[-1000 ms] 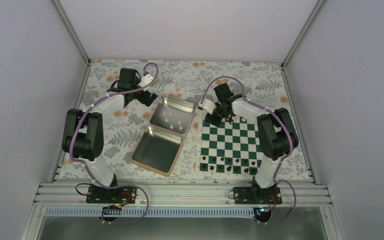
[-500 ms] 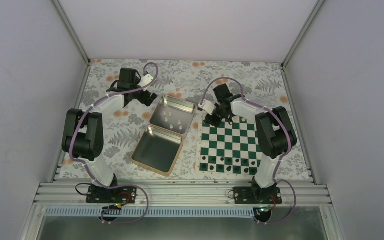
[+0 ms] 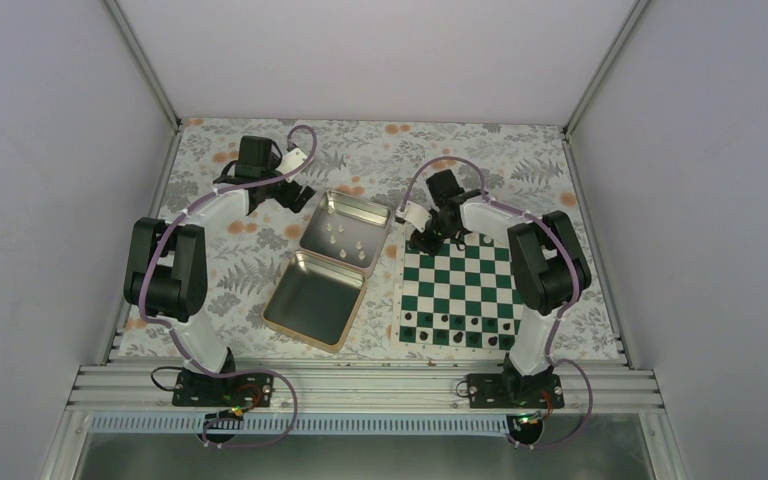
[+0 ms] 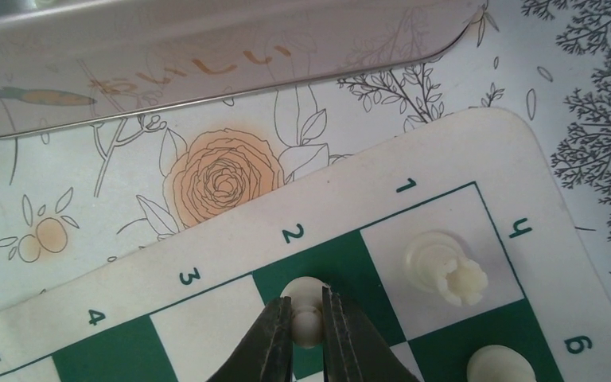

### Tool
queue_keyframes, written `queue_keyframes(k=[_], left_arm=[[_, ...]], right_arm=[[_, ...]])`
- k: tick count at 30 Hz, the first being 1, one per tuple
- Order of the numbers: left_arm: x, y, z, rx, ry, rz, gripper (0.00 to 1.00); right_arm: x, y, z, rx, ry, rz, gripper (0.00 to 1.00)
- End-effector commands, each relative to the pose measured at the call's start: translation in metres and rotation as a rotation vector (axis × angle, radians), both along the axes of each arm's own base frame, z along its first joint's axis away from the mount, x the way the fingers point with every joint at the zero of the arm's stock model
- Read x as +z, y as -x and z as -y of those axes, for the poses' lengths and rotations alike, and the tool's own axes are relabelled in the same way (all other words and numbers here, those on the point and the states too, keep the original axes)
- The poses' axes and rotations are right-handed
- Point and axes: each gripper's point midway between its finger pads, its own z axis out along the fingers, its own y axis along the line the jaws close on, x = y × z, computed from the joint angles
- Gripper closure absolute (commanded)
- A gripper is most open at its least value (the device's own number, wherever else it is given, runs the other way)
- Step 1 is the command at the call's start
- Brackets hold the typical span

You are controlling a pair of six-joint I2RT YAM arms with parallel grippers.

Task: Set up the chess pieces on the board
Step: Place the chess piece on the chessboard.

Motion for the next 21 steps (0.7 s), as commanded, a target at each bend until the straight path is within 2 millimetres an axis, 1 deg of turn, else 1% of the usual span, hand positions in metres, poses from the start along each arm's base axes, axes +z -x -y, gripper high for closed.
queue_keyframes(k=[1,13,21], left_arm=[[0.0119,-0.0041,0.0039,-0.009,0.015,0.029,0.00],[0.0113,-0.0044,0.0044,-0.010,0.016,0.027,0.00],[0.0107,-0.0032,0.0046,-0.014,0.016,0.025,0.00]], right_arm=[[-0.0015,-0.0050,0.0004,0.008,0.000,0.007,0.89],[-0.0029,-0.0064,0.0010,0.006,0.006,0.007,0.88],[-0.0012,-0.0074,0.0002,0.006,0.003,0.008,0.84]])
